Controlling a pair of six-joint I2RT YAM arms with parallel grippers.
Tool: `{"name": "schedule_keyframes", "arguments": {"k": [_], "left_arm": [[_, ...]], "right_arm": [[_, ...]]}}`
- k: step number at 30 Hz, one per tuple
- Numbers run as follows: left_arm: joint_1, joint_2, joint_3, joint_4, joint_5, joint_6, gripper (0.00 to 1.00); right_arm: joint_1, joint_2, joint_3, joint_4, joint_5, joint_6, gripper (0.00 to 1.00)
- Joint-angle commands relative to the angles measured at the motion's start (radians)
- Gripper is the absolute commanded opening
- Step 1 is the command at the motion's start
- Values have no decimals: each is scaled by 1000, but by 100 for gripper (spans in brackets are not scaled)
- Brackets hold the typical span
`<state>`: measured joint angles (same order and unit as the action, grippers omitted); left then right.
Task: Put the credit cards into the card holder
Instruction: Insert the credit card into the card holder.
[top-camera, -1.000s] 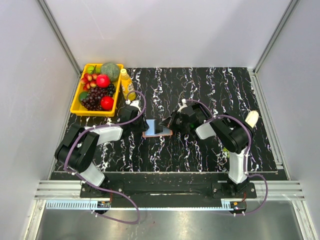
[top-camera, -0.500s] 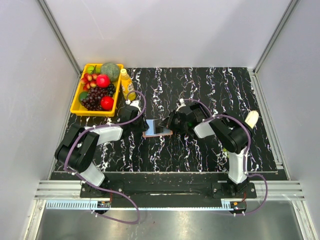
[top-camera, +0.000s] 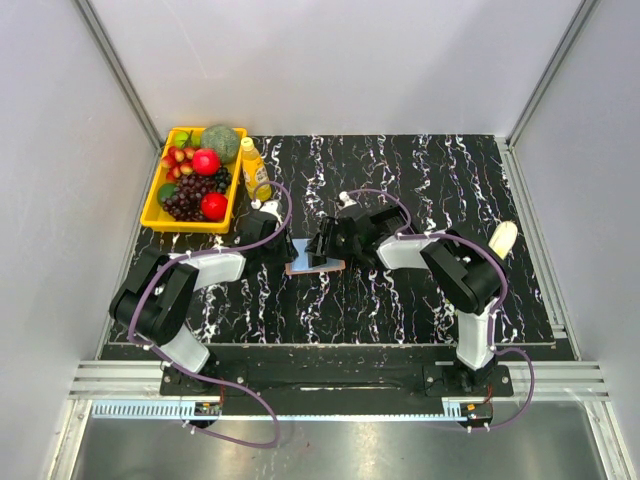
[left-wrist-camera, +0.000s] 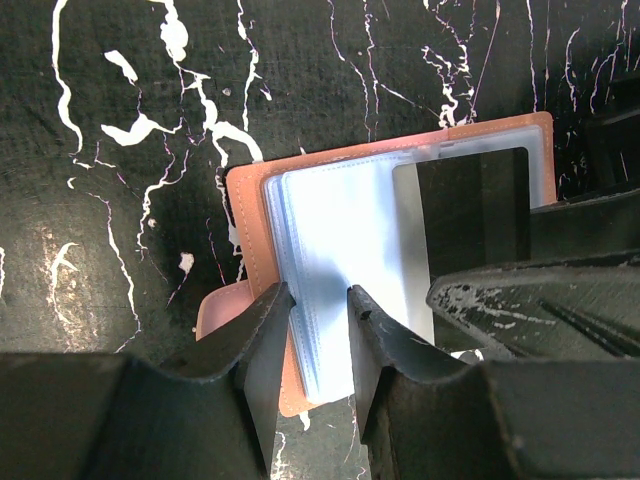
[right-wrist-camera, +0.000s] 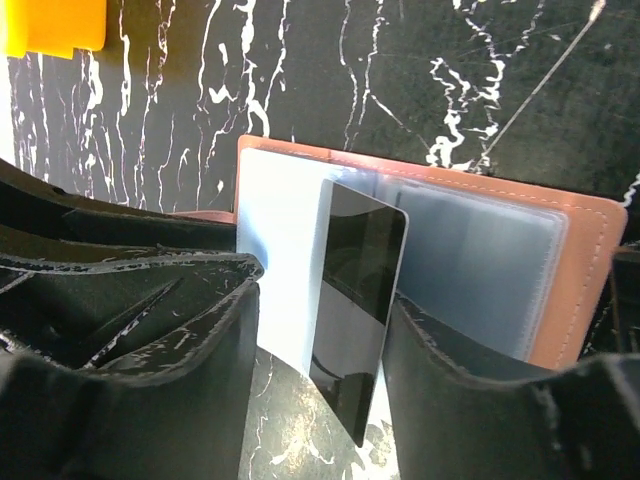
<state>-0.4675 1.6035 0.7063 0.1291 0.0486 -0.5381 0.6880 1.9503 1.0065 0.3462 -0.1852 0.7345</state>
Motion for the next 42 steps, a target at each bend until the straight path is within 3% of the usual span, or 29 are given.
{"name": "schedule_keyframes", "arguments": {"k": [1,5,10,23,42], "left_arm": [[-7,10,-28,-56,42,7,34],[-7,13,-28,-57,45,9,34],[-7,10,-30,-51,45,7,34],[-5,-14,-37,-52,31,1,33],[-7,-22,-51,-25,57,0,34]], "right_arm": [[24,-27,38,-156,90,-83,58],[38,-19,93,-260,139,-124,75],[57,-13,109,-291,181,-139,88],[67,-14,138,-391,273,-170,88],[94,39,195,-394,193,-161,89]]}}
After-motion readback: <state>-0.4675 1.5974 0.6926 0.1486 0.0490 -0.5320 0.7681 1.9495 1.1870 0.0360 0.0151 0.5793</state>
